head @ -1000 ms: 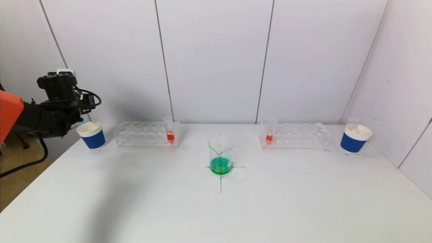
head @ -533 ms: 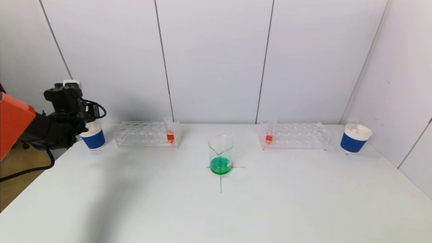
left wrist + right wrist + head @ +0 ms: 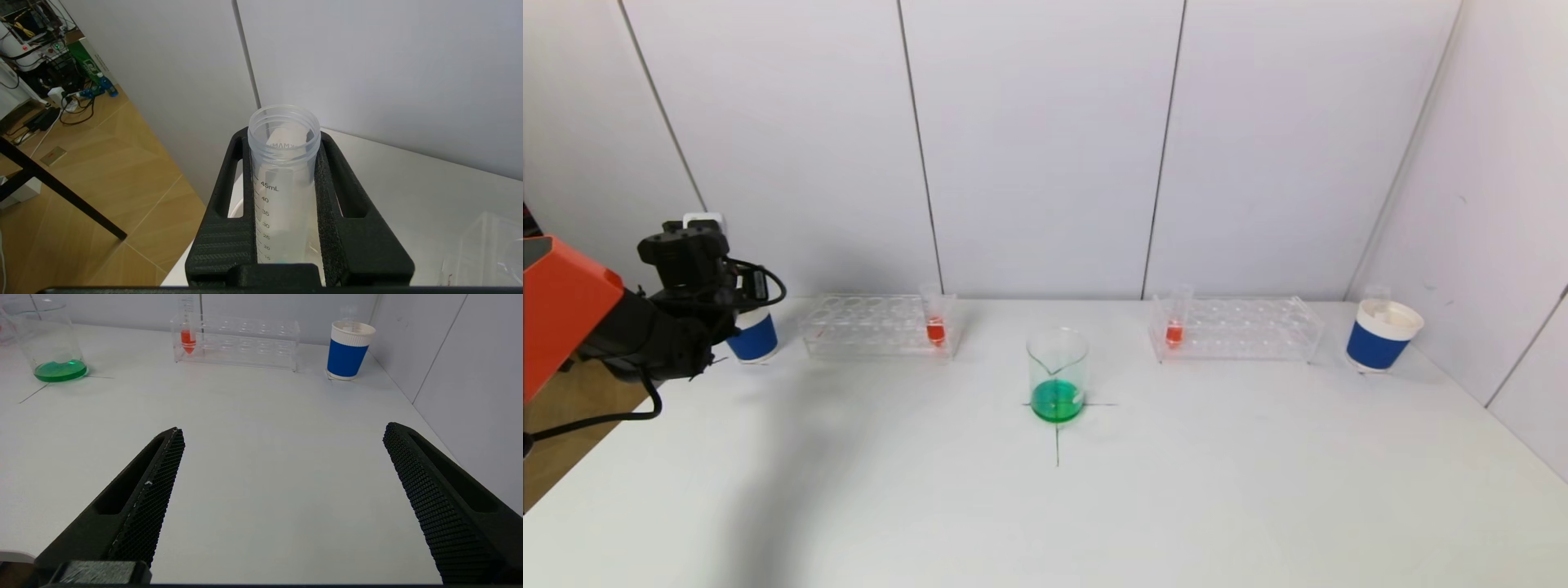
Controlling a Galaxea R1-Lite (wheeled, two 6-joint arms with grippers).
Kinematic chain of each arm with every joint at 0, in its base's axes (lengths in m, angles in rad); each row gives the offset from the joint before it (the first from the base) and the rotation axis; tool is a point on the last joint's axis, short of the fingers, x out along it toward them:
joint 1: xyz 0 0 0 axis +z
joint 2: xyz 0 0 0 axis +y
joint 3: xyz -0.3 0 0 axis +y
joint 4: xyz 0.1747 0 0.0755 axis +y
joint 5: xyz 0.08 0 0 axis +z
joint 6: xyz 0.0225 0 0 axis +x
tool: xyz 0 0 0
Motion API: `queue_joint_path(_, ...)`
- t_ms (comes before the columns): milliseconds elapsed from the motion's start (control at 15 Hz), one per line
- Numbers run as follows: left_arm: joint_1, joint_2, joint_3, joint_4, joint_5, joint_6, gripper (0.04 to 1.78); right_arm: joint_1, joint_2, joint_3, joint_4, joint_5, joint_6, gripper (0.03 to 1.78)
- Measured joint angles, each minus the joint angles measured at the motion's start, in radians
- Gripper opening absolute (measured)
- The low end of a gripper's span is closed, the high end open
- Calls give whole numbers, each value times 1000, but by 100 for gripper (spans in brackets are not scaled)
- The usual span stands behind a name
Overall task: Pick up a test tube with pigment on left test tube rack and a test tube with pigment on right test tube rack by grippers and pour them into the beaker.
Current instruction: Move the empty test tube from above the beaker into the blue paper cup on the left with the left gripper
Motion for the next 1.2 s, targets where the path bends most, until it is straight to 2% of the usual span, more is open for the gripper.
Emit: queue_joint_path(1200,-4,0,1,-2,0,-4,47,0,0,0,0,0,0,177)
